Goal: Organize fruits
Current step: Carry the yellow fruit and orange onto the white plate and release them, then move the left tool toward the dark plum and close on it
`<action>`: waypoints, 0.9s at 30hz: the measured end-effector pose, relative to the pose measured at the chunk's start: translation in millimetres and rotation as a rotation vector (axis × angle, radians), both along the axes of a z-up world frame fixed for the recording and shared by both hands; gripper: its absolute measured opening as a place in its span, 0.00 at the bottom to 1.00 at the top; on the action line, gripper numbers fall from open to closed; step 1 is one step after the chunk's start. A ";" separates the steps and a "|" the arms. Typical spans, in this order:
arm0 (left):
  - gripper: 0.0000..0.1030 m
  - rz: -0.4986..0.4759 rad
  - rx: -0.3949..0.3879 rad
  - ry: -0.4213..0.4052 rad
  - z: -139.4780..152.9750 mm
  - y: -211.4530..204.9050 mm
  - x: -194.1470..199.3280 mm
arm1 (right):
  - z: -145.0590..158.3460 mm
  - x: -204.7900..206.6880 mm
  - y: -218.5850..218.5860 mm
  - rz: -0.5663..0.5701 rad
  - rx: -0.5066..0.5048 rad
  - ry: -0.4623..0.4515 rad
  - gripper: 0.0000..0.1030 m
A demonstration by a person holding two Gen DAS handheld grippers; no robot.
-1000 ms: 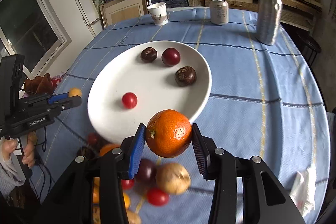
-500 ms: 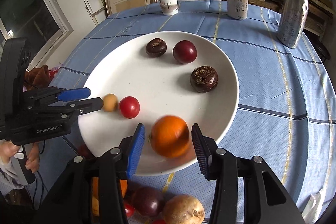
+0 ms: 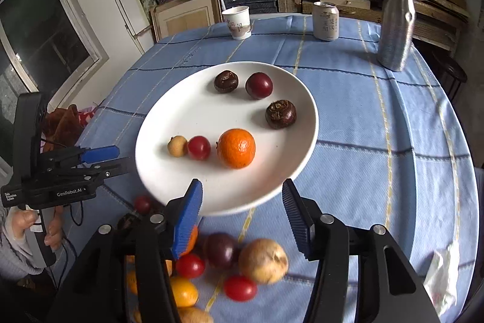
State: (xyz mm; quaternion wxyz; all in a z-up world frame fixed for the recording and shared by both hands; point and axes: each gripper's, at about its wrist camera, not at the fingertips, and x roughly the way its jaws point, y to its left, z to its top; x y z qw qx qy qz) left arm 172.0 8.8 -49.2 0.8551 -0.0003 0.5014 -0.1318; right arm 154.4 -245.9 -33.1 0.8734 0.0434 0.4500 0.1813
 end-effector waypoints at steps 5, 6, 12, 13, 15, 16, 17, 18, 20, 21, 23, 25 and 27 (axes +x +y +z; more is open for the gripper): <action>0.60 0.017 0.011 0.009 -2.9 10.3 -34.3 | -5.1 -34.2 -8.3 -0.010 0.000 0.022 0.58; 0.60 0.021 0.008 0.014 -3.9 12.4 -41.2 | -6.9 -41.6 -9.8 -0.011 -0.002 0.030 0.59; 0.70 0.028 0.035 0.028 -10.4 15.8 -74.1 | -21.4 -78.3 -18.4 -0.039 0.031 0.089 0.63; 0.72 0.027 0.043 0.028 -11.0 15.3 -77.2 | -23.6 -82.7 -18.1 -0.037 0.036 0.099 0.63; 0.78 0.024 0.062 0.023 -11.6 12.8 -82.8 | -27.2 -91.3 -15.5 -0.025 0.034 0.116 0.64; 0.79 0.022 0.071 0.020 -11.5 11.2 -84.1 | -27.5 -94.2 -14.4 -0.018 0.030 0.118 0.64; 0.80 0.022 0.077 0.018 -11.5 9.7 -84.3 | -26.9 -96.6 -13.6 -0.012 0.027 0.117 0.64; 0.83 0.024 0.081 0.017 -11.7 7.9 -83.9 | -25.0 -98.9 -13.5 -0.008 0.021 0.109 0.64; 0.87 0.027 0.085 0.020 -12.4 5.6 -82.4 | -21.8 -102.7 -15.6 -0.012 0.016 0.097 0.67; 0.87 0.027 0.087 0.022 -13.6 3.3 -80.7 | -20.9 -104.7 -17.7 -0.019 0.015 0.095 0.68; 0.87 0.023 0.096 0.024 -16.1 0.0 -77.2 | -20.8 -106.5 -22.4 -0.033 0.011 0.096 0.68; 0.87 0.023 0.121 0.027 -20.6 -4.1 -72.3 | -19.8 -109.0 -26.7 -0.045 0.007 0.096 0.68; 0.87 0.021 0.130 0.033 -25.1 -7.1 -67.7 | -19.0 -111.7 -30.8 -0.059 0.002 0.095 0.68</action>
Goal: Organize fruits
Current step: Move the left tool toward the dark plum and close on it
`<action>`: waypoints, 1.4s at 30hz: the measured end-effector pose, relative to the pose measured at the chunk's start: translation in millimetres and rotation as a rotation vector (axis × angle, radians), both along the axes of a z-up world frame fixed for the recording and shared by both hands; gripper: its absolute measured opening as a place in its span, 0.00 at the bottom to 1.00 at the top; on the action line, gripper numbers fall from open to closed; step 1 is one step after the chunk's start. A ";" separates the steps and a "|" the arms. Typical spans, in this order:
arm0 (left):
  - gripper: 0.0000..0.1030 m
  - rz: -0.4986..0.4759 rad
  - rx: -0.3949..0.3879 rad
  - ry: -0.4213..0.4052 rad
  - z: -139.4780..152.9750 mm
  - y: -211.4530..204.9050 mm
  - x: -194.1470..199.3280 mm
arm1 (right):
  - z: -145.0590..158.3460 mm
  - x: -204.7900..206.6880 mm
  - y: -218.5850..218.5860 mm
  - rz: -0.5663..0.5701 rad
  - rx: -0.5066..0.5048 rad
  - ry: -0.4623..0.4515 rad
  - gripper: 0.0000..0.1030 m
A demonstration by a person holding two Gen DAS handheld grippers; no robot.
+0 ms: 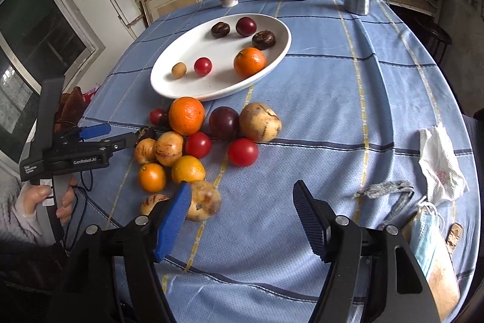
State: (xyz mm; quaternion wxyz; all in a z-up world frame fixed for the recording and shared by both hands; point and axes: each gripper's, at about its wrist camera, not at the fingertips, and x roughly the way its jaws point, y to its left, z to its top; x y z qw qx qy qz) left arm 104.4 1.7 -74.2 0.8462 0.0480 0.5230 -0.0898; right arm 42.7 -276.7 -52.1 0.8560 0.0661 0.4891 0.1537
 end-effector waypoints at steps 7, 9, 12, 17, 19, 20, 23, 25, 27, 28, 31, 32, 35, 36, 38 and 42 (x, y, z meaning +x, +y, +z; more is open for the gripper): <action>0.87 0.008 0.000 0.011 -7.8 -2.0 19.8 | 0.6 -5.1 -11.6 -0.049 -0.015 0.002 0.68; 0.87 0.002 0.009 0.022 -12.2 -3.8 25.2 | 0.5 -4.9 -10.4 -0.049 -0.019 0.002 0.68; 0.90 -0.001 0.021 0.036 -18.1 -3.4 30.1 | 0.5 -4.5 -7.7 -0.046 -0.023 0.004 0.68; 0.93 0.021 0.028 0.034 -19.0 12.0 24.0 | -2.6 1.0 -2.5 -0.041 -0.014 0.015 0.68; 0.93 0.045 0.036 0.038 -18.8 24.1 19.1 | -4.7 4.4 2.7 -0.027 -0.011 0.022 0.68; 0.93 0.054 0.037 0.040 -18.9 30.3 16.0 | -6.0 6.5 6.4 -0.016 -0.009 0.026 0.68; 0.93 0.077 0.039 0.045 -17.8 43.6 8.2 | -9.0 9.5 16.6 0.015 -0.011 0.033 0.68; 0.93 0.079 0.037 0.041 -16.3 47.9 4.6 | -11.5 12.0 23.7 0.037 -0.016 0.038 0.68; 0.92 0.070 0.045 0.032 -14.7 46.1 4.2 | -14.1 13.5 29.1 0.057 -0.023 0.044 0.68; 0.93 0.063 0.048 0.029 -14.2 43.9 4.3 | -15.3 13.8 30.9 0.064 -0.030 0.047 0.68; 0.93 0.028 0.071 0.016 -14.6 32.2 6.6 | -21.0 14.5 32.6 0.081 -0.032 0.067 0.68; 0.93 0.017 0.081 0.014 -15.5 28.5 7.6 | -22.5 14.7 32.7 0.084 -0.028 0.073 0.68; 0.93 -0.009 0.098 0.017 -18.7 19.9 9.7 | -24.8 15.2 34.7 0.104 -0.019 0.082 0.66; 0.92 -0.011 0.100 0.018 -19.4 18.6 10.1 | -25.7 15.1 36.7 0.117 -0.019 0.086 0.65; 0.92 -0.014 0.097 0.022 -20.8 18.9 11.7 | -27.9 14.6 41.7 0.145 -0.019 0.098 0.62; 0.92 -0.007 0.080 0.033 -23.9 21.1 15.3 | -35.0 13.3 52.5 0.195 -0.023 0.134 0.54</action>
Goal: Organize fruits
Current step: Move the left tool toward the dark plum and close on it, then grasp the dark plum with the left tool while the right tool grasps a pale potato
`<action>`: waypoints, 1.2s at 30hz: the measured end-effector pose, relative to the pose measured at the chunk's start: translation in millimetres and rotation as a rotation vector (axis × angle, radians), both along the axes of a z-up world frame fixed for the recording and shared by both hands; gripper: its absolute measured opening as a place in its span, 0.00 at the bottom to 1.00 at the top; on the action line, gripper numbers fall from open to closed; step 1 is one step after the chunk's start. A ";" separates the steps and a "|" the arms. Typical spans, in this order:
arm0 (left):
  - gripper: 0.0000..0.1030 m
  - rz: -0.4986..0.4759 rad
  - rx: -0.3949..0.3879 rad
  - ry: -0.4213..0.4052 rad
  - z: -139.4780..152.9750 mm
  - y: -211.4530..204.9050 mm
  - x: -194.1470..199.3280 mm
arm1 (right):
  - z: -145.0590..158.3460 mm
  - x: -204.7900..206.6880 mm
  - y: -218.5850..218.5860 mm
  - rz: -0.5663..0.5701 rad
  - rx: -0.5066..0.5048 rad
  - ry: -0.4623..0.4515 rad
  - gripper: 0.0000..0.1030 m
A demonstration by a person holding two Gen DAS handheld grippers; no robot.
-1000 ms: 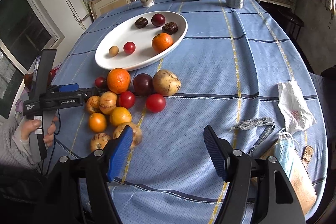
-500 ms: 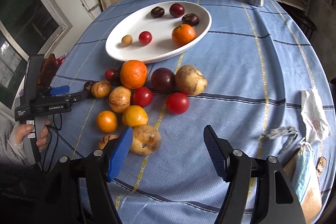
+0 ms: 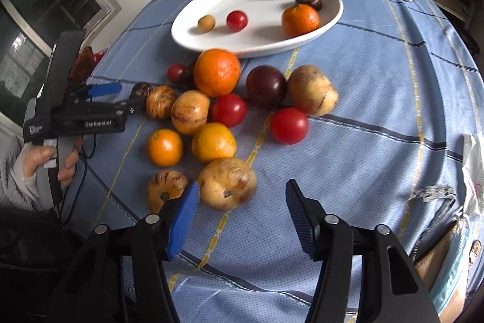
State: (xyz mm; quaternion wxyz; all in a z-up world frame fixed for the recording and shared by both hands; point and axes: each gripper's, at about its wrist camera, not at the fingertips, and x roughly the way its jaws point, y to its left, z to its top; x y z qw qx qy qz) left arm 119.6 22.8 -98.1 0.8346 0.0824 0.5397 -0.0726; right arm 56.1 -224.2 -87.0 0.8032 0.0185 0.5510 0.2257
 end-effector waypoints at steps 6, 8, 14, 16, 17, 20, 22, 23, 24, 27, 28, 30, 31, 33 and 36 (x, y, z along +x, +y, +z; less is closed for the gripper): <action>0.89 -0.016 -0.021 -0.005 -0.1 -1.5 0.4 | -6.2 0.0 4.8 0.026 0.017 0.038 0.49; 0.85 -0.024 -0.029 -0.001 -0.4 -2.8 0.6 | -7.7 1.6 5.0 0.025 0.021 0.046 0.49; 0.76 -0.026 -0.043 0.001 0.1 -2.3 1.5 | -8.8 3.8 6.9 0.032 0.021 0.039 0.45; 0.72 -0.027 -0.050 0.006 0.3 -2.1 2.4 | -10.0 5.0 6.5 0.032 0.020 0.041 0.45; 0.70 -0.026 -0.050 0.006 0.5 -2.2 2.6 | -10.6 5.8 7.8 0.033 0.020 0.042 0.45; 0.67 -0.022 -0.050 0.007 0.5 -1.6 2.5 | -11.2 6.0 9.1 0.038 0.016 0.041 0.45; 0.62 -0.020 -0.050 0.009 0.1 -1.5 2.5 | -11.5 6.6 10.6 0.042 0.012 0.037 0.45; 0.59 -0.020 -0.048 0.010 -0.2 -1.3 2.4 | -11.6 6.9 10.7 0.044 0.010 0.034 0.44; 0.57 -0.021 -0.051 0.011 -0.3 -1.5 2.5 | -11.6 6.9 11.4 0.046 0.007 0.032 0.44; 0.53 -0.029 -0.045 0.006 0.1 -3.6 0.9 | -10.8 6.3 13.6 0.046 -0.010 0.018 0.44; 0.51 -0.033 -0.043 0.005 0.3 -4.8 0.1 | -10.4 5.9 14.3 0.045 -0.016 0.015 0.43; 0.49 -0.041 -0.038 0.002 1.1 -7.4 -1.5 | -10.0 5.4 13.3 0.039 -0.021 0.013 0.43; 0.48 -0.041 -0.035 -0.003 1.5 -8.3 -2.4 | -9.6 5.0 12.2 0.036 -0.021 0.012 0.43; 0.48 -0.041 -0.035 -0.011 3.6 -8.7 -3.7 | -8.1 3.2 9.4 0.026 -0.022 0.005 0.43; 0.44 -0.040 -0.034 -0.026 8.0 -8.8 -5.9 | -5.3 -0.5 4.8 0.006 -0.022 -0.009 0.43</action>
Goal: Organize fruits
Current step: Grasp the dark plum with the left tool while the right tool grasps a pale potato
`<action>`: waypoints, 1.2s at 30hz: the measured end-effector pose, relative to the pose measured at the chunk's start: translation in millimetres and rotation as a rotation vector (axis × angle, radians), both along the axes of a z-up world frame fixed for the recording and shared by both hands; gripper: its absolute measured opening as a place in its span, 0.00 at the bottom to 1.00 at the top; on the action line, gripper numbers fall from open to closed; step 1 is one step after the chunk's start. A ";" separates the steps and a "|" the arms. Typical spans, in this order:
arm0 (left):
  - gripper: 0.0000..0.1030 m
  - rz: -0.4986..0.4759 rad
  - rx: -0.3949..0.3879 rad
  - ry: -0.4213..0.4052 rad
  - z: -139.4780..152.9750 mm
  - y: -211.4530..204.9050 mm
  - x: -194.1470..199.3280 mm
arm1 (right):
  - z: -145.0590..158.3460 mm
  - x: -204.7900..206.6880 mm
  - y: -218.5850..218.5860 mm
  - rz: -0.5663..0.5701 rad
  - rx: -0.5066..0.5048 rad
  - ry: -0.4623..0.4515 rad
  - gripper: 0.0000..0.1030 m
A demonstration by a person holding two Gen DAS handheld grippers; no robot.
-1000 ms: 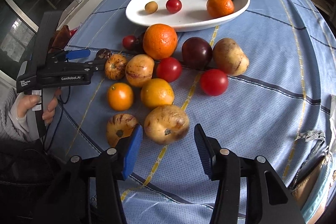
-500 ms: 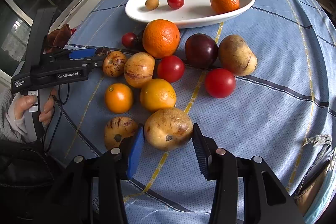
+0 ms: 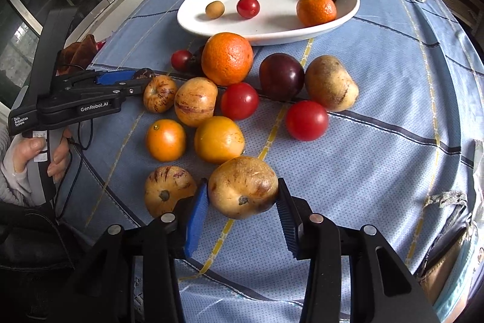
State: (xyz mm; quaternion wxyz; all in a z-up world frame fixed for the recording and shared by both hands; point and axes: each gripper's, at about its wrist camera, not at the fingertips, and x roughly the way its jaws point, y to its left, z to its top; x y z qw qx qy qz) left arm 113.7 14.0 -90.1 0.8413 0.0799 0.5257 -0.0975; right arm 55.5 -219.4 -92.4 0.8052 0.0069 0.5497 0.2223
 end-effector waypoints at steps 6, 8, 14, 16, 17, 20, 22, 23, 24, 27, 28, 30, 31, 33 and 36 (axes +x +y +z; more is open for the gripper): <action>0.41 -0.028 0.007 -0.044 16.7 2.3 -8.2 | 10.3 -8.4 -6.3 -0.077 0.014 -0.041 0.43; 0.36 -0.038 -0.003 -0.059 23.7 6.7 -9.2 | 15.1 -10.3 -8.6 -0.115 0.025 -0.055 0.43; 0.33 -0.059 -0.083 -0.070 45.4 30.5 -3.3 | 29.7 -17.6 -14.8 -0.261 0.042 -0.090 0.43; 0.33 -0.091 -0.096 -0.049 47.3 32.0 1.6 | 32.4 -20.8 -17.4 -0.293 0.040 -0.092 0.43; 0.32 -0.115 -0.109 -0.028 46.2 30.8 2.3 | 33.1 -22.4 -18.8 -0.309 0.040 -0.092 0.43; 0.50 -0.181 -0.139 0.013 39.5 19.1 0.9 | 31.3 -22.7 -25.5 -0.323 0.034 -0.077 0.43; 0.50 -0.189 -0.090 0.015 27.4 7.1 0.0 | 30.2 -14.9 -30.5 -0.314 0.034 -0.074 0.43; 0.50 -0.182 -0.094 0.025 23.1 5.2 1.5 | 30.0 -10.4 -32.6 -0.307 0.034 -0.075 0.43; 0.50 -0.163 -0.107 0.048 16.2 3.6 5.0 | 29.8 -3.4 -35.6 -0.301 0.037 -0.072 0.43; 0.50 -0.120 -0.087 0.079 3.4 0.3 10.9 | 32.9 12.9 -38.0 -0.278 0.049 -0.079 0.43; 0.50 -0.111 -0.074 0.082 0.3 0.7 11.7 | 34.0 16.4 -37.9 -0.270 0.050 -0.083 0.43; 0.47 -0.083 -0.081 0.103 -6.9 5.9 14.4 | 34.9 24.9 -38.0 -0.258 0.062 -0.087 0.43; 0.45 -0.075 -0.092 0.093 -6.4 7.9 13.7 | 35.0 27.9 -38.2 -0.254 0.067 -0.086 0.43; 0.39 -0.069 -0.096 0.091 -5.8 9.2 13.6 | 34.6 31.6 -38.3 -0.247 0.072 -0.086 0.43; 0.39 -0.044 -0.112 0.075 2.1 10.1 17.3 | 36.8 37.4 -38.8 -0.235 0.063 -0.095 0.43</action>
